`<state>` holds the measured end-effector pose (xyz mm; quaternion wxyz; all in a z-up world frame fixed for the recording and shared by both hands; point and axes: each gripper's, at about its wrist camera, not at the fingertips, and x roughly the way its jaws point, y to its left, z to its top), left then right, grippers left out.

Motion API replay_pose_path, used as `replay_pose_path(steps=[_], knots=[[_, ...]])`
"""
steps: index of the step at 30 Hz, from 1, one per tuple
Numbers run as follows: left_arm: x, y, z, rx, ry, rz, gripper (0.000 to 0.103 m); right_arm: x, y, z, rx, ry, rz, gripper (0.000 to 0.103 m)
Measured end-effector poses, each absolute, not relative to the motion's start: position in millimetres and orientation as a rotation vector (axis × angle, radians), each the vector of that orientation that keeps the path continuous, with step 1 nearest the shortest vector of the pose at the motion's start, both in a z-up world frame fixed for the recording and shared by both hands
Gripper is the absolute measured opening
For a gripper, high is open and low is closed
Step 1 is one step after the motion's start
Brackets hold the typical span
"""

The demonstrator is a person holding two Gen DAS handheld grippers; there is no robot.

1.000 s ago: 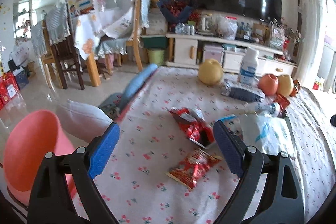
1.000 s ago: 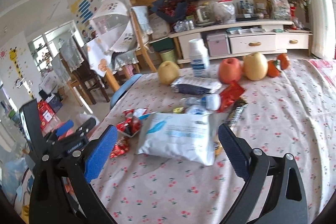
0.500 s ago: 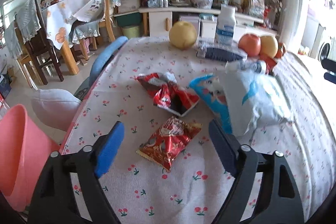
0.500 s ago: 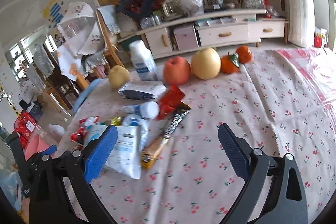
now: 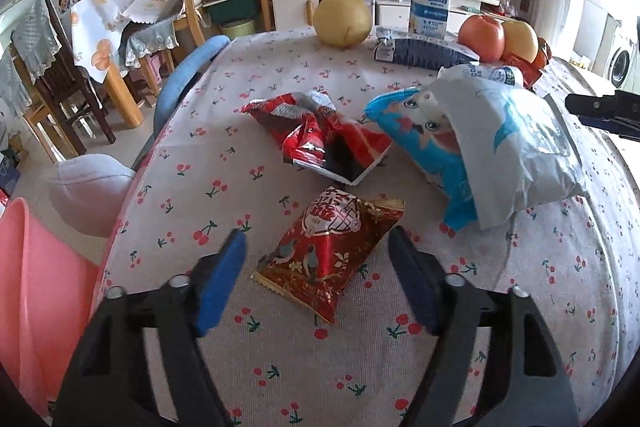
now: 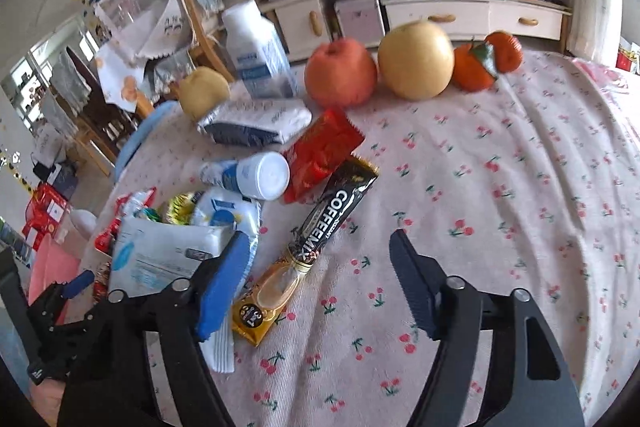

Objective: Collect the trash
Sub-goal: 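Grasp the red snack wrapper with the left tool while the right tool grasps the COFFEEMIX stick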

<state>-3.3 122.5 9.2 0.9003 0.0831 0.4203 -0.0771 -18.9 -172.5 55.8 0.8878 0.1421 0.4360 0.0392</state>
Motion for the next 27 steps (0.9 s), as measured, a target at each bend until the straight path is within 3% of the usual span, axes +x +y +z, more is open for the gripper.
replay_pose_path(steps=[3,10,20,23,27], knots=[[-0.9,121.5,7.7,0.168,0.883,-0.166,0.064,-11.4,-166.8,50.8,0.262,0.92,0.08,0.051],[2.5,119.1,7.3,0.133,0.894,-0.181,0.057,3.0,-149.6,36.9,0.13,0.95,0.058,0.044],[1.2,100.6,6.6,0.139,0.899,-0.264,0.057,11.9,-139.3,32.7,0.061,0.945,0.062,0.045],[2.9,99.5,5.8,0.148,0.9,-0.258,0.061,11.8,-136.5,32.4,0.034,0.94,0.072,0.042],[5.4,101.5,5.5,0.143,0.902,-0.251,0.064,10.4,-133.7,33.0,0.024,0.934,0.091,0.029]])
